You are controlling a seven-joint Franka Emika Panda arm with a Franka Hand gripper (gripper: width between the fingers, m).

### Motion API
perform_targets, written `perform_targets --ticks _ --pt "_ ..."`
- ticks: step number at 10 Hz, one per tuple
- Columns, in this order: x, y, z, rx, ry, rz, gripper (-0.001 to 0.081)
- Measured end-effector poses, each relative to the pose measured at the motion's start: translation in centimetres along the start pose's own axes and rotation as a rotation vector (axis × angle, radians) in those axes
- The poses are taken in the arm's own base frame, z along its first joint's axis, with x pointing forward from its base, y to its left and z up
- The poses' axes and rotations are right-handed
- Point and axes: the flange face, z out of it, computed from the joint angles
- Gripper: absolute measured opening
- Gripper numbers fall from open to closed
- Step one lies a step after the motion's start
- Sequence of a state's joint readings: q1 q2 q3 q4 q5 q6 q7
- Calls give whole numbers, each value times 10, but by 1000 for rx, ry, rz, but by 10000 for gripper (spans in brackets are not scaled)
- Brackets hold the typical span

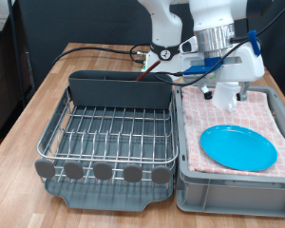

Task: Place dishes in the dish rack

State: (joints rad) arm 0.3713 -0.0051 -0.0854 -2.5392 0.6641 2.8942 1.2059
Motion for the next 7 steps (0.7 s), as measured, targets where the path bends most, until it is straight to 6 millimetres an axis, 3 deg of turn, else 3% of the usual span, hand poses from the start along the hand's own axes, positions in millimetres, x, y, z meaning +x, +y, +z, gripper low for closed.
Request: perform_targets --ticks 7 --pt "14 16 19 3 -14 -2 802"
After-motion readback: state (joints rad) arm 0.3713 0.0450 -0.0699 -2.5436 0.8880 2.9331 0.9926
